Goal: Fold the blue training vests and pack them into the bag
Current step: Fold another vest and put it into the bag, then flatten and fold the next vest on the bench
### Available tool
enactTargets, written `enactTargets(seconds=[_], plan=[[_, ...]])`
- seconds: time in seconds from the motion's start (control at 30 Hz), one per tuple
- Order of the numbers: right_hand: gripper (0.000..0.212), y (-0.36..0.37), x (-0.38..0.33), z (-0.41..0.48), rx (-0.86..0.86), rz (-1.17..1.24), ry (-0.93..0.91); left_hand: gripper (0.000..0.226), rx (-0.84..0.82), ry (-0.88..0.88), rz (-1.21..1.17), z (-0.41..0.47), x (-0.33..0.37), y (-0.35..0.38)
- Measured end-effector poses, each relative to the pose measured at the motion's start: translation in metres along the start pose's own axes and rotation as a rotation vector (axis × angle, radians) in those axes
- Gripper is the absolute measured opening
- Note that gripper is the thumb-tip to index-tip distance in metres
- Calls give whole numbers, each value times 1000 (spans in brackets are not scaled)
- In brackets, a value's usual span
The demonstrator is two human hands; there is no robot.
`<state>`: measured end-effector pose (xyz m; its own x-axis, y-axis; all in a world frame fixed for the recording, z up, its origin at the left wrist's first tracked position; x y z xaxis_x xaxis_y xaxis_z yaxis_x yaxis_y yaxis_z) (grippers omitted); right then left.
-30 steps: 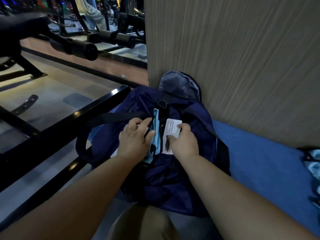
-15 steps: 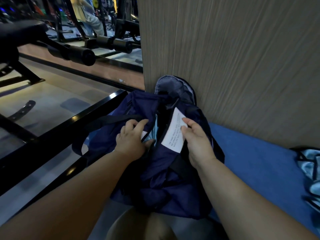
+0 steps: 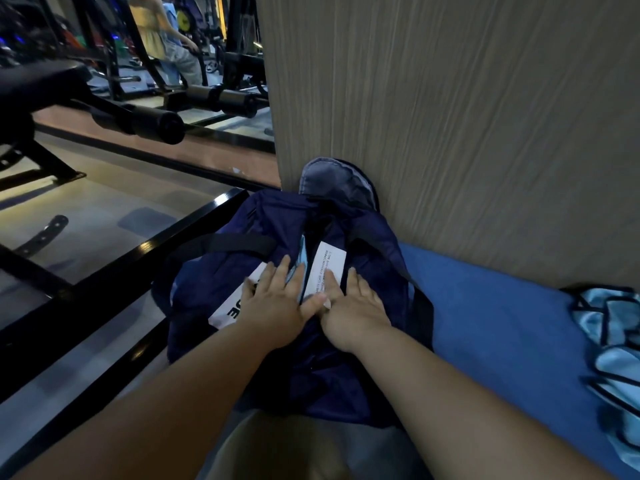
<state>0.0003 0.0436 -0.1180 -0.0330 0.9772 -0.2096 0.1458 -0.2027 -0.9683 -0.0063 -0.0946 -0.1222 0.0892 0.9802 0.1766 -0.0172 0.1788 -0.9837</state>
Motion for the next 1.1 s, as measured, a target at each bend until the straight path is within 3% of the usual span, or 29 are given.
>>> enactTargets(seconds=[0.17, 0.4, 0.5, 0.77, 0.9, 1.1], plan=[[61, -23, 31, -34, 152, 50, -15, 85, 36, -18, 70, -10, 29, -12], [61, -61, 128, -82, 315, -1, 182, 64, 67, 325, -92, -49, 154, -6], [65, -65, 178, -109, 285, -72, 328, 60, -19, 444, -67, -58, 198, 14], [62, -66, 286, -180, 311, -165, 553, 63, -203, 508, -10, -72, 264, 49], [61, -60, 309, -207, 363, -163, 525, 62, -194, 631, 37, -82, 296, 57], [51, -79, 332, -238, 693, -74, 411, 64, -246, 810, -32, -104, 354, 63]])
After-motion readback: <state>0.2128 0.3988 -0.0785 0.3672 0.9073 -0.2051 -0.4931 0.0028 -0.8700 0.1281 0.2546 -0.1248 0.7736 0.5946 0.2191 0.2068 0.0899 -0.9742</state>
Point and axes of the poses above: each hand's wrist, its own z-axis towards the middle knuckle, its own y-axis out of the palm, x = y × z, the point moved 2 cm from there along z, towards the middle knuckle, and after that the axes turned 9 degrees about x, right-handed, at the moved point
